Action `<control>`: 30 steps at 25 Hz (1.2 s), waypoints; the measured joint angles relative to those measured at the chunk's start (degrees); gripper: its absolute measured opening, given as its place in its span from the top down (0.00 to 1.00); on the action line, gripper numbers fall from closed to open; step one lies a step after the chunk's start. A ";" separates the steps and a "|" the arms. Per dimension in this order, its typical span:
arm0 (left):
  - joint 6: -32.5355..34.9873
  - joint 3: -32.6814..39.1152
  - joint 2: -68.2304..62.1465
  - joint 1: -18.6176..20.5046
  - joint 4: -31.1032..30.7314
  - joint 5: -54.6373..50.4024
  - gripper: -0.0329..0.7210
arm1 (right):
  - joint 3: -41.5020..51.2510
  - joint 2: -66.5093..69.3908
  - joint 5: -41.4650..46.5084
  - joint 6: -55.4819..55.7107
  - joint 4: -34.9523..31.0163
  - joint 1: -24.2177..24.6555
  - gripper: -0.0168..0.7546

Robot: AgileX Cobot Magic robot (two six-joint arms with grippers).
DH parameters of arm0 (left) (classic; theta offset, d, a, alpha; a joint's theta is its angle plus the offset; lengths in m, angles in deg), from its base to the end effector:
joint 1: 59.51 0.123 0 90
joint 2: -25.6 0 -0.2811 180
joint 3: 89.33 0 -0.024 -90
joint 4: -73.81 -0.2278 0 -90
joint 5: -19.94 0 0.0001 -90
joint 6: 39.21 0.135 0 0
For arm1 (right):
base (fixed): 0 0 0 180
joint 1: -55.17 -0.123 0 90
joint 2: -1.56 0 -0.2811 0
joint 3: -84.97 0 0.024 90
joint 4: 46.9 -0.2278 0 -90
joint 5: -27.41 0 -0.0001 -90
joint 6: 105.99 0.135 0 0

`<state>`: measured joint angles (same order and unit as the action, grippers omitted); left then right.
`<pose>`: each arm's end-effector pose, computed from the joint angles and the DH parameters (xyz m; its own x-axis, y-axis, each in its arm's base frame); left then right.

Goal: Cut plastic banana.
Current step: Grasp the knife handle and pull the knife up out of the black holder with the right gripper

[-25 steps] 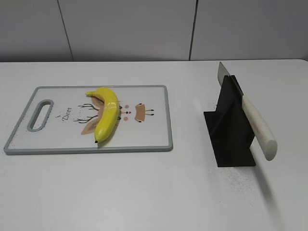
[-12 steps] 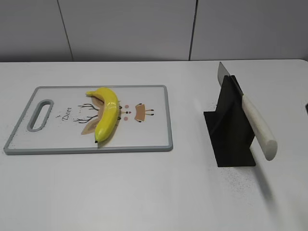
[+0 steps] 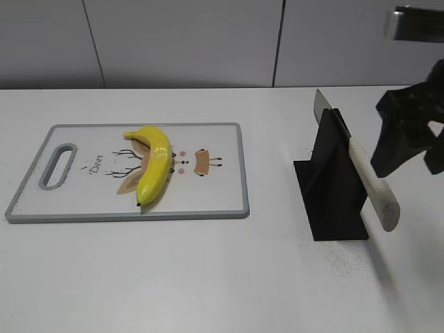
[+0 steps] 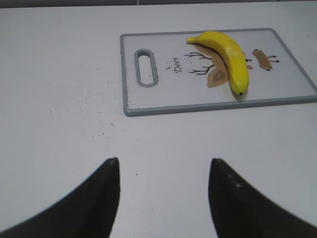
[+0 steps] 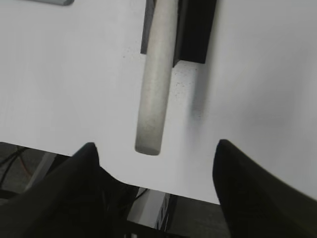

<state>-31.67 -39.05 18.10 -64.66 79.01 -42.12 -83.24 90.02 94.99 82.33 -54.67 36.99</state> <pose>0.0170 -0.0124 0.2346 -0.4780 0.1320 -0.8684 0.2020 0.9787 0.0376 0.2317 0.0939 0.2562 -0.9757 -0.1158 -0.1859 -0.1466 0.9759 0.1616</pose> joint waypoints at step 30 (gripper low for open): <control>0.00 0.00 0.00 0.00 -0.05 0.00 0.23 | -0.70 18.19 -2.13 4.47 -2.77 -0.08 0.76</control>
<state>-31.67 -39.05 18.10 -64.66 78.96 -42.12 -83.94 108.21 92.86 86.81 -57.44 36.91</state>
